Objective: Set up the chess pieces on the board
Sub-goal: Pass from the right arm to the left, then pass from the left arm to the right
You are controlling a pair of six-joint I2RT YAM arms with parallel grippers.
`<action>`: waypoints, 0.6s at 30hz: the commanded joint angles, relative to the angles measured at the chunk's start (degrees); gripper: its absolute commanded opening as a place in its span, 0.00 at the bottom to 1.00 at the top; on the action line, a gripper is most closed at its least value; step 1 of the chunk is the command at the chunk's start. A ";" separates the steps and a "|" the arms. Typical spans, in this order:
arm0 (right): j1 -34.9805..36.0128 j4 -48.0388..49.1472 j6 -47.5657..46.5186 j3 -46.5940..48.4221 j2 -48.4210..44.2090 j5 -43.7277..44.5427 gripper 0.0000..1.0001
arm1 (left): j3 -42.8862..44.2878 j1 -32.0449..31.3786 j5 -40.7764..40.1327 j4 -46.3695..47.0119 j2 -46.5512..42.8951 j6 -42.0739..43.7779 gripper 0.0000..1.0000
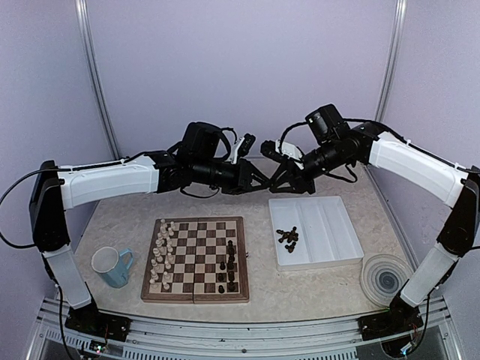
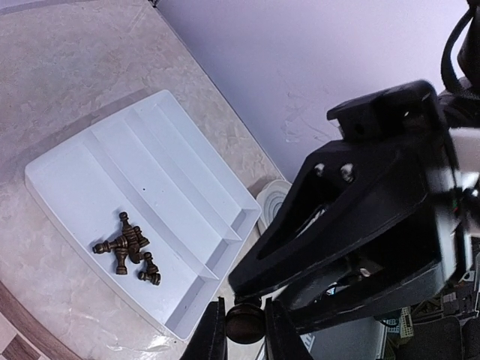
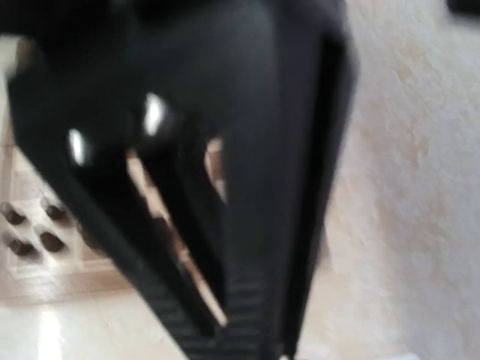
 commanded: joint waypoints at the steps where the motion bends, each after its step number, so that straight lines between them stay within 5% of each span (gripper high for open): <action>1: -6.10 3.97 5.04 2.49 -3.71 -12.23 0.31 | -4.68 0.23 0.05 10.84 -2.23 -0.82 0.07; 6: -13.69 11.04 10.73 1.08 -6.23 -29.95 0.33 | -15.05 0.27 -4.57 36.76 -8.19 -10.22 0.08; 11: -15.06 18.91 19.16 -1.46 -4.66 -36.73 0.37 | -20.09 -0.08 -6.40 56.72 -7.73 -19.24 0.04; 18: -14.47 26.34 28.45 -2.38 -1.64 -39.21 0.42 | -17.80 -1.78 -5.87 65.78 -1.63 -24.60 0.04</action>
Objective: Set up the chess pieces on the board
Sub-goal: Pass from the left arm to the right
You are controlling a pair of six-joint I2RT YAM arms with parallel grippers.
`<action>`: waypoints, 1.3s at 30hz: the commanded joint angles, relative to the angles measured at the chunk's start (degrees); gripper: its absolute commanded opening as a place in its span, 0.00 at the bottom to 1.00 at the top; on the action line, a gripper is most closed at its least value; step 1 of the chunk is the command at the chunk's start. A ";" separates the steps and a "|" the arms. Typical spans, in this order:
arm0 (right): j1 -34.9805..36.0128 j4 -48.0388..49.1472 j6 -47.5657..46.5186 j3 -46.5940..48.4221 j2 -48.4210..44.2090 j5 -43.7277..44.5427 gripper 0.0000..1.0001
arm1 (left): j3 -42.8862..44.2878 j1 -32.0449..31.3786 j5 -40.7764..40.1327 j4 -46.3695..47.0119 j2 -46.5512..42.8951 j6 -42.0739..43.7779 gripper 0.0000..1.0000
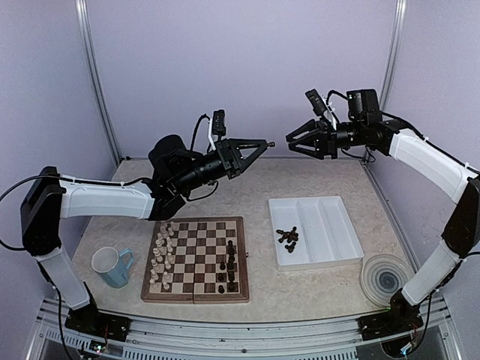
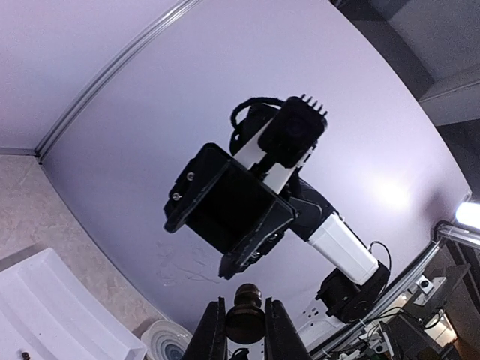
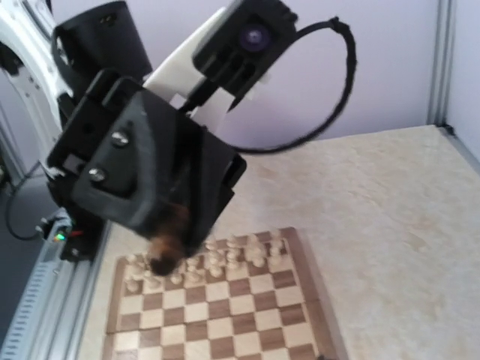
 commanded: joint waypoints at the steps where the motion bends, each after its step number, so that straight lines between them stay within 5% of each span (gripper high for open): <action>1: 1.22 6.15 7.33 -0.45 1.93 -5.05 0.43 | 2.19 -1.39 -0.35 9.73 4.21 -4.73 0.04; 8: 3.96 3.74 4.48 0.85 1.95 -5.67 0.41 | 4.69 -2.28 -0.06 10.37 6.54 -5.35 0.04; 20: 4.58 3.24 3.30 0.52 1.72 -5.88 0.23 | 5.48 -2.37 0.52 12.91 8.59 -7.73 0.04; 33: 4.57 3.42 4.09 1.53 1.17 -5.17 0.22 | 6.14 -2.55 1.37 12.30 10.03 -8.93 0.03; 39: 4.55 3.70 4.30 1.61 1.04 -5.32 0.11 | 6.39 -2.69 1.42 11.41 10.38 -9.20 0.03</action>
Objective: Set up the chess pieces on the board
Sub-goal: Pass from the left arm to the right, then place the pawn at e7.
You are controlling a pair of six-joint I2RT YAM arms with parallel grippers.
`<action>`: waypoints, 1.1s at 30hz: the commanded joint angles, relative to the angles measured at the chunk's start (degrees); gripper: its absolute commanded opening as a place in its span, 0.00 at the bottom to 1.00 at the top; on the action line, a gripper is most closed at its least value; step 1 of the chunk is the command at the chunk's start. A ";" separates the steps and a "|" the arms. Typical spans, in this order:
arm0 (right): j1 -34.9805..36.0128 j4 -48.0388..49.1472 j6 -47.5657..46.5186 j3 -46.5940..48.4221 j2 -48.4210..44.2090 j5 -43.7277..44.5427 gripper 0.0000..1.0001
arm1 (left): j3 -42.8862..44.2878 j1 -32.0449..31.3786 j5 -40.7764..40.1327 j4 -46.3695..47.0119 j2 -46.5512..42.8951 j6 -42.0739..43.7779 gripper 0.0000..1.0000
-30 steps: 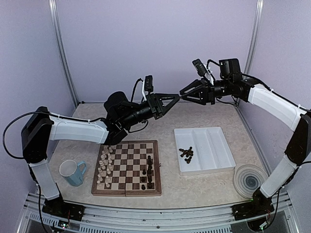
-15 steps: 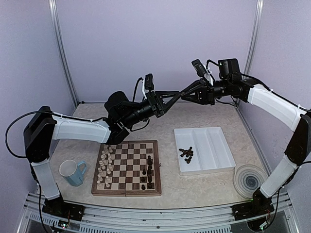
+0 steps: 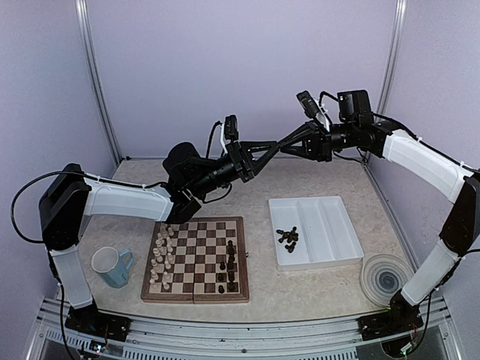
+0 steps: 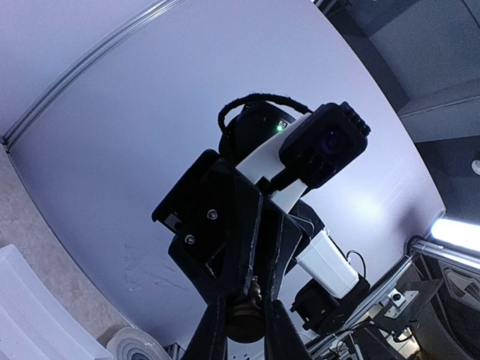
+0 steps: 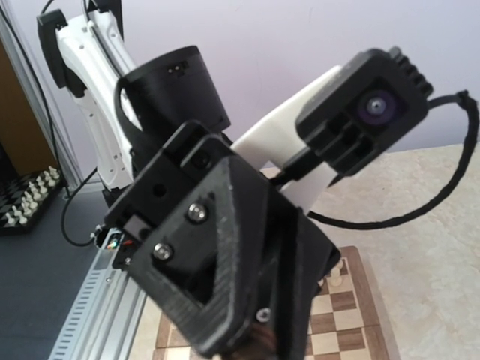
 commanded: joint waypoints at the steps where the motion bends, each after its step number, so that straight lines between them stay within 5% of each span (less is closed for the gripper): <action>1: 0.57 0.38 0.23 1.56 -1.03 -0.45 0.09 | 1.76 -0.65 1.30 -0.30 1.33 -0.26 0.03; 5: 0.57 -0.05 -0.01 1.91 -1.21 -0.07 0.04 | 1.69 -0.60 0.69 -1.59 1.14 0.09 0.05; 10: 0.57 -2.45 -2.22 3.24 -1.05 4.34 0.03 | 1.20 0.28 -1.40 -9.63 -1.05 5.43 0.39; 14: 0.97 -7.21 -6.07 5.40 0.27 11.48 0.03 | 0.17 2.97 -3.66 -23.73 -8.72 16.69 0.50; 25: 13.10 -20.43 -19.18 11.60 8.22 30.84 0.03 | 6.71 12.97 -29.25 -66.29 -26.98 49.78 0.59; 29: 18.55 -26.52 -23.24 15.91 13.32 37.90 0.03 | 3.74 13.63 -37.02 -67.12 -28.60 57.67 0.62; 33: 23.41 -33.44 -25.98 21.39 19.40 44.67 0.03 | -3.95 16.46 -35.86 -61.74 -32.19 59.14 0.63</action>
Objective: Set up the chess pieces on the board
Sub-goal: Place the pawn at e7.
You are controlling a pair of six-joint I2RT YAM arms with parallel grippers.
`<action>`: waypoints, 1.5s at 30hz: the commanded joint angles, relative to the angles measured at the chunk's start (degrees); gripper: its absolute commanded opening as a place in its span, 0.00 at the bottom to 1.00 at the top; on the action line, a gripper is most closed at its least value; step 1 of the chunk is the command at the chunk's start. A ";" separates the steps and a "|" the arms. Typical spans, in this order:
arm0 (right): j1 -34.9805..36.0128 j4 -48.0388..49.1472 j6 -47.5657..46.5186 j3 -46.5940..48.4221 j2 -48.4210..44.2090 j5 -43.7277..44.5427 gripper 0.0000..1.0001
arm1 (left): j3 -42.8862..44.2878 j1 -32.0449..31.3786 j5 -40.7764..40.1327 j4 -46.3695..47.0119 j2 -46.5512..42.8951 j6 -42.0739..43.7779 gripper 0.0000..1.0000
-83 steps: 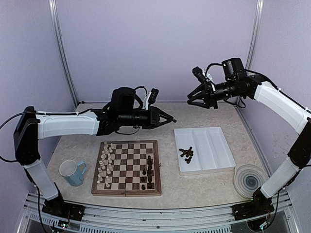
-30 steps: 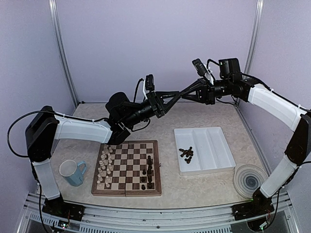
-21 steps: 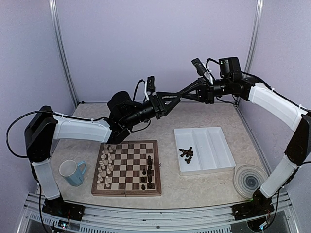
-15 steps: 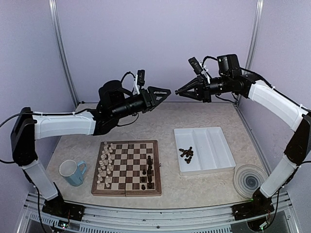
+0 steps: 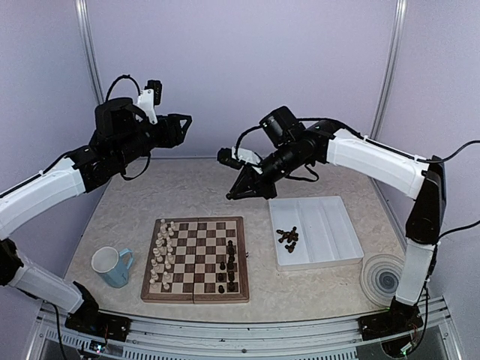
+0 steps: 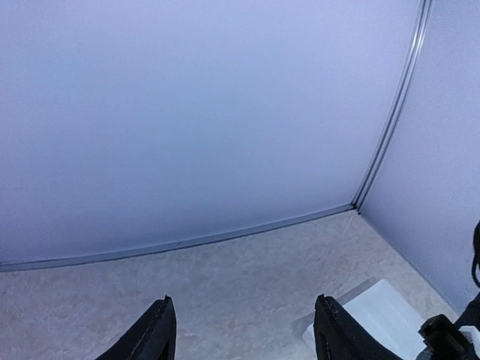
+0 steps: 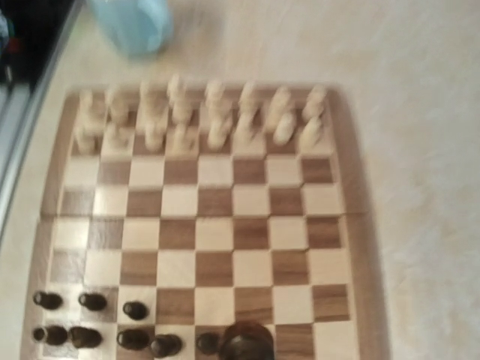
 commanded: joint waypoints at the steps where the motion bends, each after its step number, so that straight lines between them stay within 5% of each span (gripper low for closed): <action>1: 4.97 -10.64 -5.10 5.69 5.49 10.58 0.04 | -8.16 3.72 -3.10 -1.70 -2.67 6.31 0.64; 15: 14.24 -16.43 -6.32 18.02 22.25 18.09 0.04 | -10.71 6.45 1.01 0.44 -5.70 5.09 0.65; 36: 16.64 -16.43 -6.74 17.75 26.89 22.86 0.08 | -10.03 6.45 1.76 -0.89 -5.29 4.60 0.65; 45: 16.64 -16.15 -6.66 18.95 27.93 22.63 0.18 | -9.06 6.71 2.86 -2.76 -4.17 4.28 0.65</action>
